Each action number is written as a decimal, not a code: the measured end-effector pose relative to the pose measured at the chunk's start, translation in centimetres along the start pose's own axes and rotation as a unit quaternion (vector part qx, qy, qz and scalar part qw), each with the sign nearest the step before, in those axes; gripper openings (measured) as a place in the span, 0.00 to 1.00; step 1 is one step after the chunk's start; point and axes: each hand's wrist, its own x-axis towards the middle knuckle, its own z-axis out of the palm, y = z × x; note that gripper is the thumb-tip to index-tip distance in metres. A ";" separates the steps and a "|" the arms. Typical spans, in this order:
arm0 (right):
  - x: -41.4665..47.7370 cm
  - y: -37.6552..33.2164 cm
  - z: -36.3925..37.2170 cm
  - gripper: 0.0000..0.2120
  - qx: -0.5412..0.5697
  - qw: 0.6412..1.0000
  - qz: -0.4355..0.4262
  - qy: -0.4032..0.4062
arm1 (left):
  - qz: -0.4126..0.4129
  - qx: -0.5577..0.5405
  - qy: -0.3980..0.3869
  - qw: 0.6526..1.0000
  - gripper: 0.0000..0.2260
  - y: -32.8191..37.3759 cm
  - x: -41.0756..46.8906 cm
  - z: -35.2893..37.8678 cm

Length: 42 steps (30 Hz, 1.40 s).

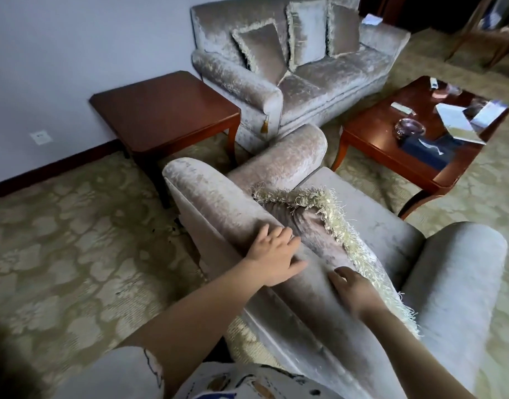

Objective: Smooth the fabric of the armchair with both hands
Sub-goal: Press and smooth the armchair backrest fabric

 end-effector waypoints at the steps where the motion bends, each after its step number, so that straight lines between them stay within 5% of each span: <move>1: 0.7 -1.7 0.1 0.18 0.019 1.000 -0.022 0.006 | -0.007 -0.007 0.016 1.000 0.23 -0.7 0.3 -0.1; 6: 5.7 -11.2 1.4 0.16 0.058 0.992 -0.109 0.003 | -0.058 -0.014 0.001 0.998 0.23 -8.1 2.3 -0.6; 17: 19.1 -31.8 4.6 0.19 0.054 0.992 -0.107 -0.027 | -0.064 0.023 -0.064 0.996 0.24 -27.2 7.5 -1.7; 30: 27.0 -32.7 6.6 0.20 -0.091 0.974 -0.156 -0.135 | -0.062 -0.045 -0.105 0.992 0.19 -31.7 12.0 -1.8; 38: 30.2 -33.4 3.8 0.10 -0.072 0.983 -0.164 -0.031 | -0.038 -0.023 -0.082 0.996 0.18 -34.9 17.3 -2.5; 42: 30.8 -33.9 3.9 0.16 -0.009 0.992 -0.118 -0.050 | -0.035 -0.033 -0.085 0.995 0.18 -35.4 17.5 -2.1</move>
